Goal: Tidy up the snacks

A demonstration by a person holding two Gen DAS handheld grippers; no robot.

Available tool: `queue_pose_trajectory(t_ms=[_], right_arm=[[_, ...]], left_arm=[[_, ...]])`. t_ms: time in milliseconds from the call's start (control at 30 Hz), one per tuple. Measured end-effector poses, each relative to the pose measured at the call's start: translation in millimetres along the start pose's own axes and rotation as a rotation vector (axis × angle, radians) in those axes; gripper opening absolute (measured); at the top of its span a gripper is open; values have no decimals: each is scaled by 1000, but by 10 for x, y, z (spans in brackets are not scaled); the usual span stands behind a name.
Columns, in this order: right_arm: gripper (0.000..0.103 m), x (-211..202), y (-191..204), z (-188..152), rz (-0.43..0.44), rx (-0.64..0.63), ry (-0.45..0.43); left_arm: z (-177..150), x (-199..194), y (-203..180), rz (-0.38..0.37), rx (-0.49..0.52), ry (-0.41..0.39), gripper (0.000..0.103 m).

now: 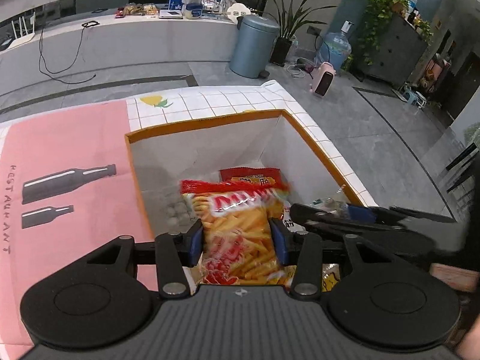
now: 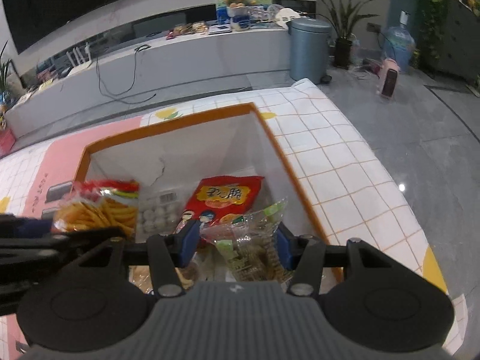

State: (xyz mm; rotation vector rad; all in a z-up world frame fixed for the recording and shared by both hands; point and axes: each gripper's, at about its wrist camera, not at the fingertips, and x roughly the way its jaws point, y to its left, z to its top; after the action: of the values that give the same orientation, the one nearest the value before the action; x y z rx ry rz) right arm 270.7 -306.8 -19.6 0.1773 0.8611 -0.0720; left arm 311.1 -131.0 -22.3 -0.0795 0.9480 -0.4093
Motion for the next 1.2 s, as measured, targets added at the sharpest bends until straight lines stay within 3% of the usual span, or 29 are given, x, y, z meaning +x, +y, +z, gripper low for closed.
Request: queue_pose_trajectory(t_ms=[100, 167, 200, 367, 400, 433, 567, 633, 733, 933, 1033, 1200], right_arm=[[52, 4, -69, 19, 19, 47, -6], [52, 24, -88, 39, 41, 64, -8], [52, 35, -70, 43, 47, 59, -7], [56, 140, -21, 62, 42, 59, 8], [63, 136, -24, 68, 51, 68, 4], [82, 115, -25, 73, 55, 78, -7], [98, -96, -93, 49, 76, 138, -81], [100, -186, -120, 17, 85, 169, -105], [100, -297, -67, -61, 11, 157, -99], [100, -615, 188, -447, -40, 64, -88], [100, -805, 339, -633, -79, 33, -27], [100, -1256, 398, -974, -108, 59, -68]], left_arm=[[8, -20, 19, 19, 3, -24, 68], [33, -48, 46, 57, -1, -26, 87], [41, -74, 49, 59, -4, -31, 88], [72, -233, 1, 78, 14, -62, 88], [70, -282, -23, 82, 27, -76, 88], [66, -322, -40, 78, 38, -88, 86], [39, -549, -113, 93, 87, -139, 89], [12, -673, -124, 72, 87, -139, 89], [-75, -889, -153, 52, 100, -148, 89], [-312, -1278, -281, 70, 128, -185, 89], [-475, -1415, -348, 99, 133, -195, 89], [-793, -1611, -418, 136, 132, -243, 89]])
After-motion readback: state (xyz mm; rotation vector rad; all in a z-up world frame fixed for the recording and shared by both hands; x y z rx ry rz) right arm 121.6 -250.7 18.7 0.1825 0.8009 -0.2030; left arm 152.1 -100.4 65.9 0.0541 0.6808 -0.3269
